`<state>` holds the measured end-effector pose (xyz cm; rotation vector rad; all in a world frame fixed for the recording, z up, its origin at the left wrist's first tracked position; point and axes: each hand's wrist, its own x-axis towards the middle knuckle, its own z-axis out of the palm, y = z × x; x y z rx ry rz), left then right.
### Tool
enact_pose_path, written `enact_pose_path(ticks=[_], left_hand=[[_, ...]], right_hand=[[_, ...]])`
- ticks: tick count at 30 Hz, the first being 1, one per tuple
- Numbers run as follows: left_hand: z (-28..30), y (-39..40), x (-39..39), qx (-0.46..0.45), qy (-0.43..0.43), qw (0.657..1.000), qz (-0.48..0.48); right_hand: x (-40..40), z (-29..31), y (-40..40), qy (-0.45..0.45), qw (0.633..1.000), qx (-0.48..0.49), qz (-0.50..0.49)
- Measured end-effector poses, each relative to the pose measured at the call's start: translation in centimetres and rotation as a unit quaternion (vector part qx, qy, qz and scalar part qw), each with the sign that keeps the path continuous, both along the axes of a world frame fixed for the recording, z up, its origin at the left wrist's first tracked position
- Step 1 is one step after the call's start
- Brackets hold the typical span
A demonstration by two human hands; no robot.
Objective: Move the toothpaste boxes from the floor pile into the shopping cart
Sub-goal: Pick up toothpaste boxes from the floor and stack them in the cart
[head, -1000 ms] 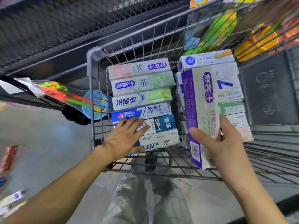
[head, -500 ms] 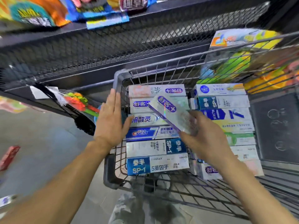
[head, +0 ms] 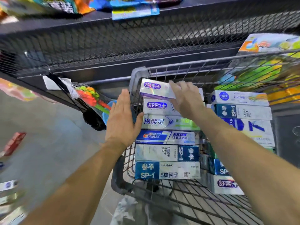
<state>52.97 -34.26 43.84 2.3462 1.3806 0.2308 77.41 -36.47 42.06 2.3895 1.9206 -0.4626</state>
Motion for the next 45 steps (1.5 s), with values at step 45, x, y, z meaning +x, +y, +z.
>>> enact_pose_path(ticks=[45], left_hand=[[15.7,-10.8,-73.0,-0.03,0.133,0.855,0.501]], right_hand=[[-74.5,21.0,10.6,-0.004,0.855,0.039,0.518]])
